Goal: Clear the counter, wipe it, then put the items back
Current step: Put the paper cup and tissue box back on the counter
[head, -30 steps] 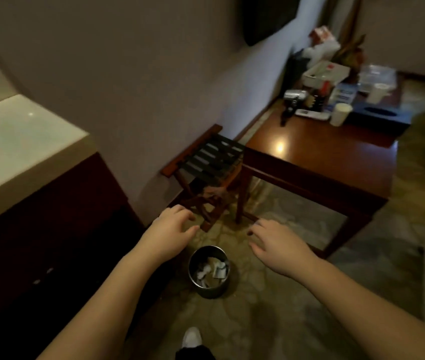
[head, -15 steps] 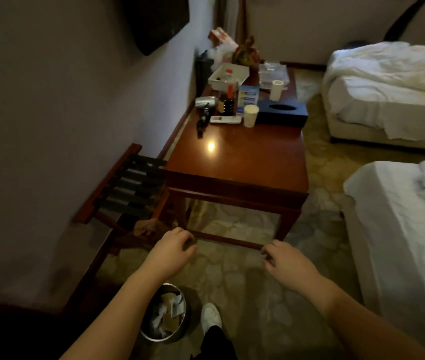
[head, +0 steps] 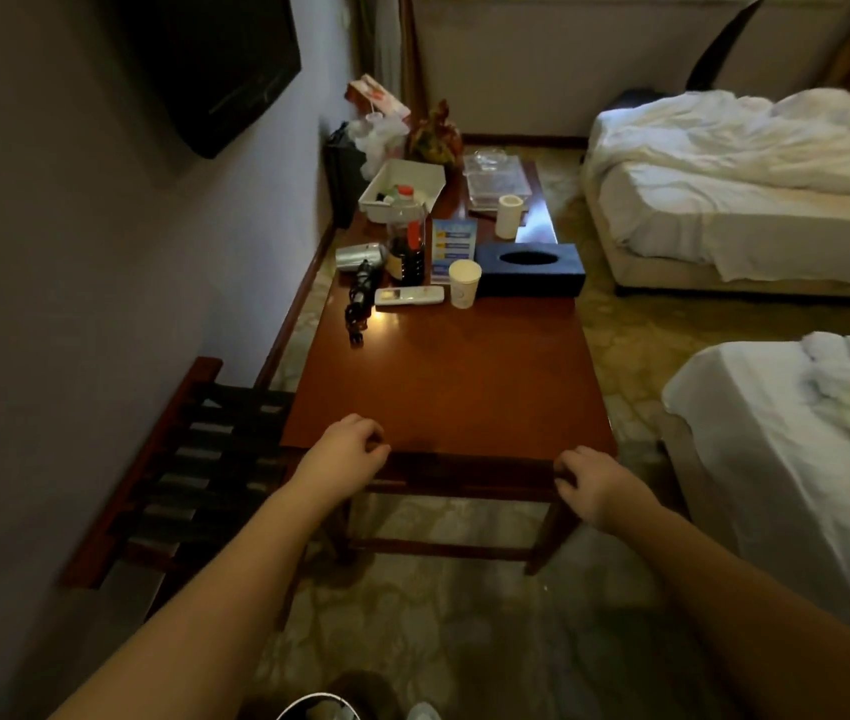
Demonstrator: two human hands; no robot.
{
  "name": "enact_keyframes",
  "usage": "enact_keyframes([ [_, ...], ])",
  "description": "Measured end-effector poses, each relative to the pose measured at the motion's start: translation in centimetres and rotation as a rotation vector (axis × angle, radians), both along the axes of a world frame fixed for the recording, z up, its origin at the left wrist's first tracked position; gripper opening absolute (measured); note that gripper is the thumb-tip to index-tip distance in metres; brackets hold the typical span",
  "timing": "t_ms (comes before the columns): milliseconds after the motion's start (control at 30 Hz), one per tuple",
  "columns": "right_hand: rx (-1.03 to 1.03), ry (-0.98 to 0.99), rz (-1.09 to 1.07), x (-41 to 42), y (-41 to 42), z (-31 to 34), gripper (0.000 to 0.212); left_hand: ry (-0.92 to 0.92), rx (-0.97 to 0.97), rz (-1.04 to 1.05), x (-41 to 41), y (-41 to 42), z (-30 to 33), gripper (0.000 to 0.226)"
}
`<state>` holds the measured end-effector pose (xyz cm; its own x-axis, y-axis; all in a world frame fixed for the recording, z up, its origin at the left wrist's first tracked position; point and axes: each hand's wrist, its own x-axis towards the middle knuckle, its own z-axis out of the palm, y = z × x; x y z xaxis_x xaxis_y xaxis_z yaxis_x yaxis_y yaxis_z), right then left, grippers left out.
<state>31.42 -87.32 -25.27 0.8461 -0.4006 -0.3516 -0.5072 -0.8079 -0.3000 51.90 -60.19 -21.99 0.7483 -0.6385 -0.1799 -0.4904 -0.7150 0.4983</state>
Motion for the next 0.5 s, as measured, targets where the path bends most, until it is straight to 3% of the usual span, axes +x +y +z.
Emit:
enact_keyframes([
  [500, -0.135, -0.049, -0.146, 12.4, -16.4, 2.3, 0.036, -0.089, -0.007, -0.096, 11.3, -17.5, 3.2, 0.026],
])
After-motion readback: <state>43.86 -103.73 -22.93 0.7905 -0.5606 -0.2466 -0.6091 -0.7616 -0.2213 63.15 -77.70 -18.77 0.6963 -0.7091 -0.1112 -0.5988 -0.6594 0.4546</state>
